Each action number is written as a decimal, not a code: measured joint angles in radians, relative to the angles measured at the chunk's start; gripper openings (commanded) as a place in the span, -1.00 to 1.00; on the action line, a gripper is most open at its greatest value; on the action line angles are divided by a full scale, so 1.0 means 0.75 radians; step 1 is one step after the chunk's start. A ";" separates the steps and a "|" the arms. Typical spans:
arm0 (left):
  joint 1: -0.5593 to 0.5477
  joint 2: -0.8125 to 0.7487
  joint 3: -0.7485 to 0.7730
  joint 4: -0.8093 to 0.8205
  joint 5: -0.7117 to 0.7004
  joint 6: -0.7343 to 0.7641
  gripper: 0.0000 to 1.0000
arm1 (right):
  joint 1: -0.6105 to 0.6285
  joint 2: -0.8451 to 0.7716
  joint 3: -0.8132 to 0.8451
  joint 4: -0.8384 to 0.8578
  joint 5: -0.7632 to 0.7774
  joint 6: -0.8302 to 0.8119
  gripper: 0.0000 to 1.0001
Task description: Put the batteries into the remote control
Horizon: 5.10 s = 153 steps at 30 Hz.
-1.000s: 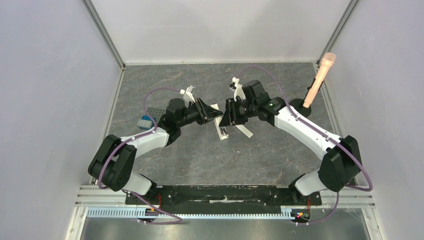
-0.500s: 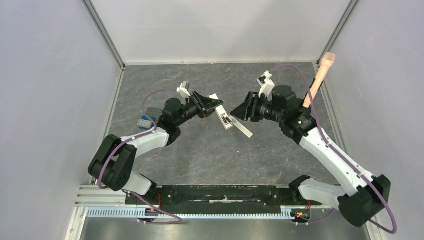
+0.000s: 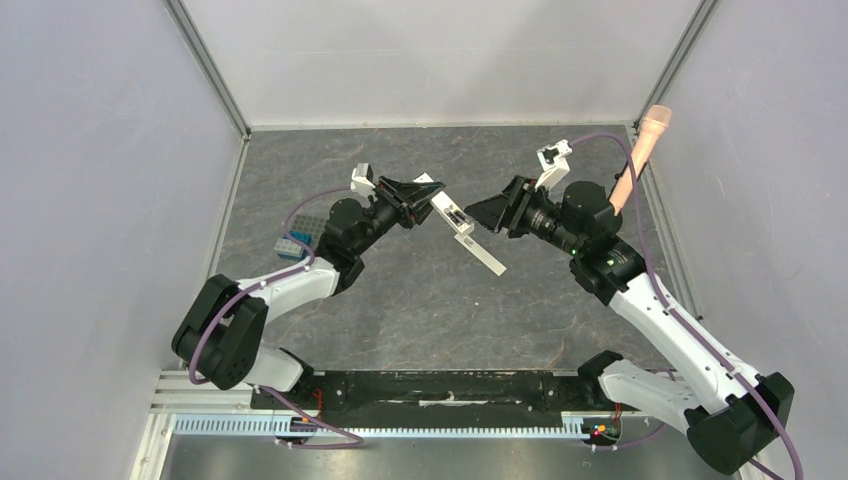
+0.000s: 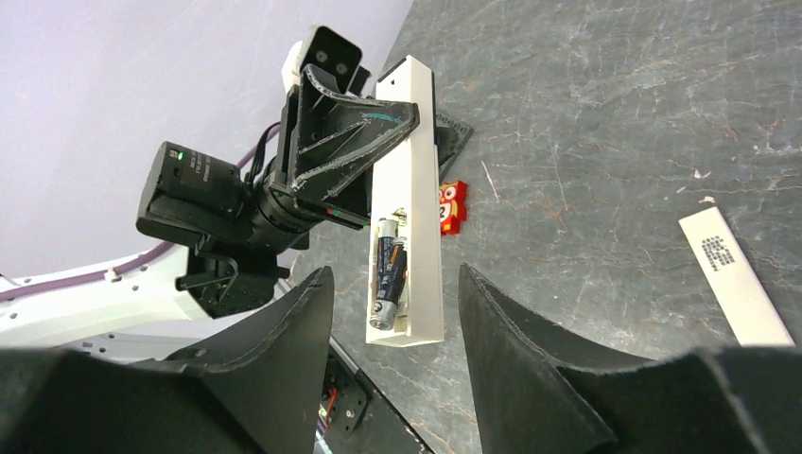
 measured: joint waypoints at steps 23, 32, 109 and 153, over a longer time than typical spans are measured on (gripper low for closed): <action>-0.027 -0.014 0.019 0.017 -0.114 -0.114 -0.96 | 0.000 -0.094 -0.097 0.111 0.048 0.051 -0.02; -0.028 -0.014 0.030 0.015 -0.101 -0.114 -0.96 | 0.000 -0.063 -0.097 0.128 0.048 0.062 -0.05; -0.079 -0.308 0.148 -0.580 0.021 0.876 -0.96 | -0.148 0.094 -0.102 0.117 -0.307 -0.010 0.18; 0.144 -0.190 -0.370 -0.329 -0.071 0.685 -0.95 | 0.444 0.735 0.105 0.071 0.100 -0.689 0.33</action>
